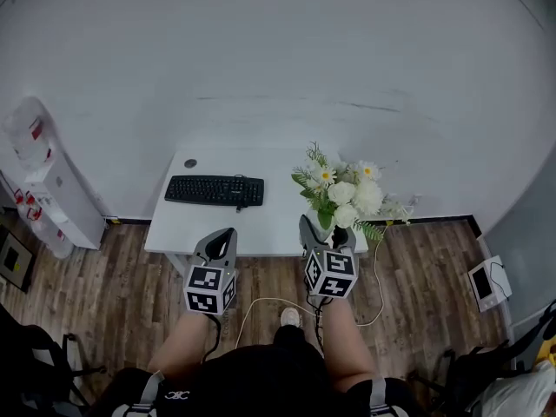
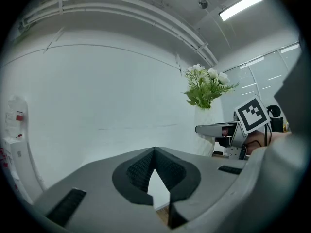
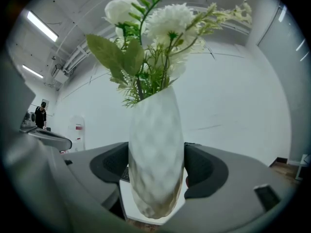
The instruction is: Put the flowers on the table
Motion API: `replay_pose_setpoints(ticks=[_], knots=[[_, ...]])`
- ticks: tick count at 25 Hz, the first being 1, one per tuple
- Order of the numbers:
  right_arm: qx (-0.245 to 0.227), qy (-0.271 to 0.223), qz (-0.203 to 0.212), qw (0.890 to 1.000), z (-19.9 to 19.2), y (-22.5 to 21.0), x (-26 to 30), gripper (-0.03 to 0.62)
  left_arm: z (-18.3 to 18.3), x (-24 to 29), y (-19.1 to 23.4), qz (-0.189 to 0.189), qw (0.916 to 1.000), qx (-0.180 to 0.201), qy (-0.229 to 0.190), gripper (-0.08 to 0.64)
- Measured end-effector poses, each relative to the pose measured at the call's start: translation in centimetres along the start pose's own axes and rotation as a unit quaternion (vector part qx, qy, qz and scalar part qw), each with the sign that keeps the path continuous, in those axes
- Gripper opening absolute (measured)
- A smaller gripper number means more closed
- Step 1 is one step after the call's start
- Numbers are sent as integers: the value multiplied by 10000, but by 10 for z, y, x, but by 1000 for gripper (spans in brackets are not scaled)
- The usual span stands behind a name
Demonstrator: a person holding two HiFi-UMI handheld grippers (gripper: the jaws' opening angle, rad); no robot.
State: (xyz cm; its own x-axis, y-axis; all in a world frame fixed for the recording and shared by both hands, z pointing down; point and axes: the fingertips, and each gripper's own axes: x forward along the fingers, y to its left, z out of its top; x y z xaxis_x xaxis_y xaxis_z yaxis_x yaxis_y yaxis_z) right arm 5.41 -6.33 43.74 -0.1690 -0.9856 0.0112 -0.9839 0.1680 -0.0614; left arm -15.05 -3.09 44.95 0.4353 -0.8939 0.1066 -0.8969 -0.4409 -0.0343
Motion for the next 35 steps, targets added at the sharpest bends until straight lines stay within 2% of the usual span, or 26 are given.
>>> replay_pose_setpoints(ticks=[10,16,20,24,29,35], knots=[[110,119,370,9992,14,-74,142,362,19,157,13,238,9994,-148,217,2],[85,7,637,9979,32,-120,229,361,31,253,19,360,9986,-181,329,2],[66,-45,758,9971,40,-140,276,362,35,300,22,397,9985,-195,321,2],[43,114,921,9957,39,-148,350,362,42,359,51,542,9972,-369,358,2],[-8,89,953,9954,36,-150,366,362,36,372,54,644,9957,-550,380,2],[-9,177,816,9965,22,-154,414,362,32,411,81,517,9965,-503,410,2]])
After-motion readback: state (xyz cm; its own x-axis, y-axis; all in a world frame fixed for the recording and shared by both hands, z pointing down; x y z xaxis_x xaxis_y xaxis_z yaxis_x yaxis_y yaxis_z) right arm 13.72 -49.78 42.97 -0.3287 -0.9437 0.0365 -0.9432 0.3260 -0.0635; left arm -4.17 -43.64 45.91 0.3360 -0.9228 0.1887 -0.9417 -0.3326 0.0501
